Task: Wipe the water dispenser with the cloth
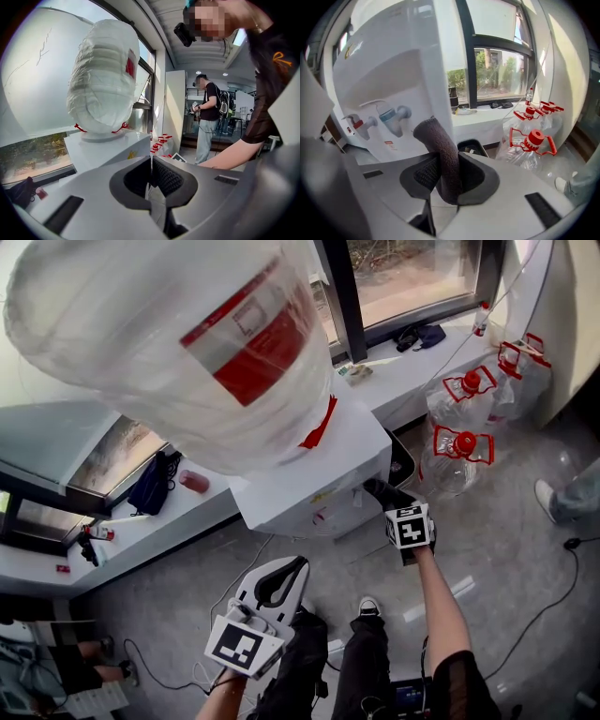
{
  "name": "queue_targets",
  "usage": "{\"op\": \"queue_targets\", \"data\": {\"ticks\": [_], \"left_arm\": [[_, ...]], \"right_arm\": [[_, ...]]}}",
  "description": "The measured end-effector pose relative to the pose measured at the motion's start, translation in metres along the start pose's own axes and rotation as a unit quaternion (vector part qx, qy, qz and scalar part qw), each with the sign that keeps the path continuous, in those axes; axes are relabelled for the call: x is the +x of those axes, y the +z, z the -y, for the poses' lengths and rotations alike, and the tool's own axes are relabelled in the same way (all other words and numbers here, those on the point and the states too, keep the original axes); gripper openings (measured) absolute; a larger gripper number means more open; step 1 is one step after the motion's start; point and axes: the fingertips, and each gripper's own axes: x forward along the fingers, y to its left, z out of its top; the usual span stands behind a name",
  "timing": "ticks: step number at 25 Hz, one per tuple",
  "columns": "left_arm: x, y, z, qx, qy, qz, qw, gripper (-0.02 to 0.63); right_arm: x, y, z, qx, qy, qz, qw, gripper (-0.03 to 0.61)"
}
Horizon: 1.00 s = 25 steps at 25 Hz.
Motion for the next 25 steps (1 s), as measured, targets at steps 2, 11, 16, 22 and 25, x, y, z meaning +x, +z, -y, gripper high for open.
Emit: {"op": "queue_targets", "data": {"ticks": [2,11,16,22,25], "left_arm": [[0.0,-0.004,0.001,0.0,-0.004,-0.006,1.0,0.02],[0.009,-0.005,0.003,0.002,-0.014,-0.008,0.9999,0.02],[0.017,-0.008,0.003,0.002,-0.02,-0.008,0.9998,0.02],[0.025,-0.021,-0.001,-0.002,-0.024,-0.013,0.9996,0.02],[0.029,-0.029,-0.005,-0.003,-0.022,-0.025,0.9995,0.02]], "right_arm": [[-0.005,0.0,0.018,0.015,-0.016,0.004,1.0,0.107],[-0.018,-0.024,0.036,0.032,-0.028,-0.004,0.999,0.106],[-0.011,-0.056,-0.01,0.012,0.012,-0.026,1.0,0.106],[0.007,-0.095,-0.086,-0.026,0.075,-0.057,0.995,0.106],[0.017,-0.111,-0.115,-0.049,0.094,-0.063,0.992,0.106]]}}
